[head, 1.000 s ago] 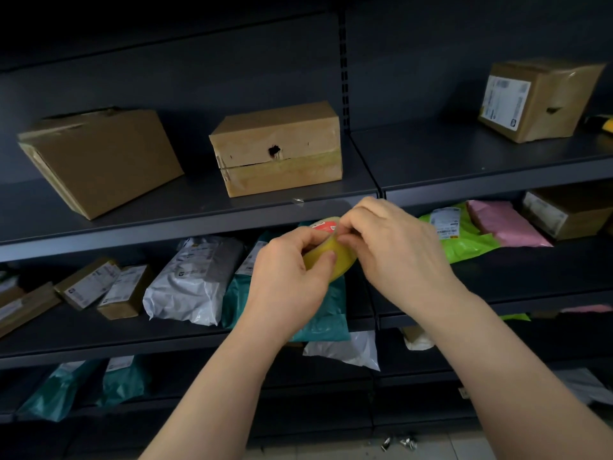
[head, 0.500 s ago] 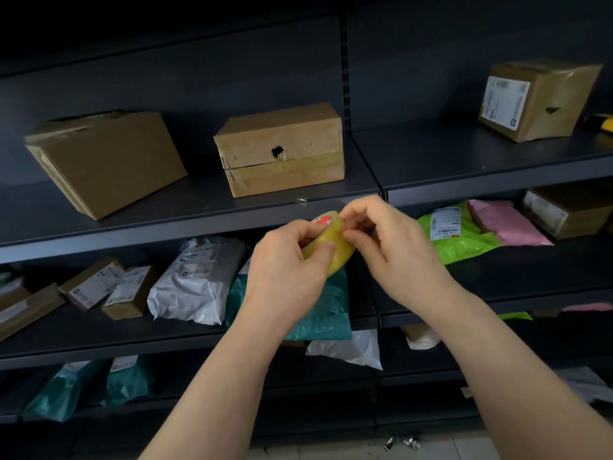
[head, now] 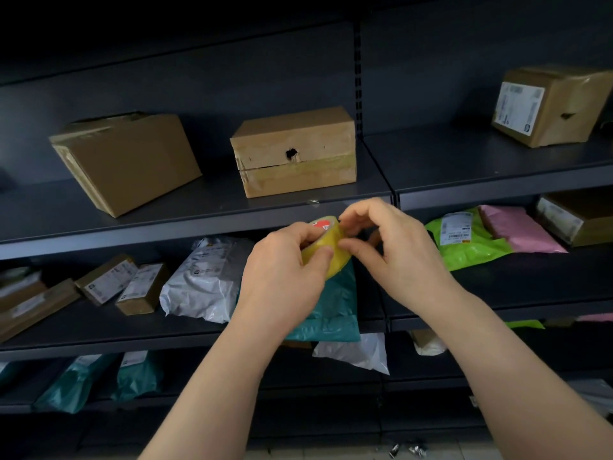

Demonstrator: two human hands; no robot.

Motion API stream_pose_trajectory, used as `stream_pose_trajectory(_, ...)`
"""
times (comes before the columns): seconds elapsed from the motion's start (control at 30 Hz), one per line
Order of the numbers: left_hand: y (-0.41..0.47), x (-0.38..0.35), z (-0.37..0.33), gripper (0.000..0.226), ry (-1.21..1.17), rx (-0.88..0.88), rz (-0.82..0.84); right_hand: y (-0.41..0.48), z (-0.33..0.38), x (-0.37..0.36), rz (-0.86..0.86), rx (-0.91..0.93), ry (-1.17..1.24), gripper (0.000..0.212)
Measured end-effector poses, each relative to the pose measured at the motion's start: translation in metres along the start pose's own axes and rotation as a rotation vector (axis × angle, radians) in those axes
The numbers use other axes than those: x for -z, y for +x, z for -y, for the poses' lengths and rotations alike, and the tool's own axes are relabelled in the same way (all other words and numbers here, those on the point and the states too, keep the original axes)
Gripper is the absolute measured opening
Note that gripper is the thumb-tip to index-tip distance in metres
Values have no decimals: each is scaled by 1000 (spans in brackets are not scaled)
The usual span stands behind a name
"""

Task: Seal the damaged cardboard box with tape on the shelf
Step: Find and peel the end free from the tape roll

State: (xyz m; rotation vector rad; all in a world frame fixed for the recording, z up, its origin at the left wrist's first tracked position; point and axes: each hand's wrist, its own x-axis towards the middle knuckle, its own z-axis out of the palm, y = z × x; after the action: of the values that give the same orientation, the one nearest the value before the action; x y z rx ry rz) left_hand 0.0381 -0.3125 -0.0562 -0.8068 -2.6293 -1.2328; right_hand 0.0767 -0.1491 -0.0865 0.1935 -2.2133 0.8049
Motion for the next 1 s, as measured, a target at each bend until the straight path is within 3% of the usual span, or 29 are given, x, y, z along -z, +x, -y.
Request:
stream_pose_trajectory(0.17,0,2,0,21,19,-27,-6,4,2,3,-76,165,15,9)
stream_pose_trajectory(0.33,1,1,-4,23,90,-70,3,9,6,4,-36,215,-355,15)
stream_pose_trajectory(0.43,3,-1,-6,22,140,-63,-13,10,5,0,27,251,-442,1)
stream_pose_trajectory(0.53,7,-3,-7,24,270,-50,-21,9,3,-7,76,237,-495,24)
stream_pose_trajectory(0.6,9,-4,-10,27,332,-63,-23,9,0,-9,61,229,-494,26)
stream_pose_trajectory(0.77,10,0,-10,45,245,-184,4,5,-5,-14,-18,208,-379,23)
stream_pose_trajectory(0.87,12,0,-7,34,173,-169,20,2,-9,-17,-21,156,-243,6)
stream_pose_trajectory(1.0,14,1,-6,25,96,-140,54,8,-15,-10,29,-8,112,12)
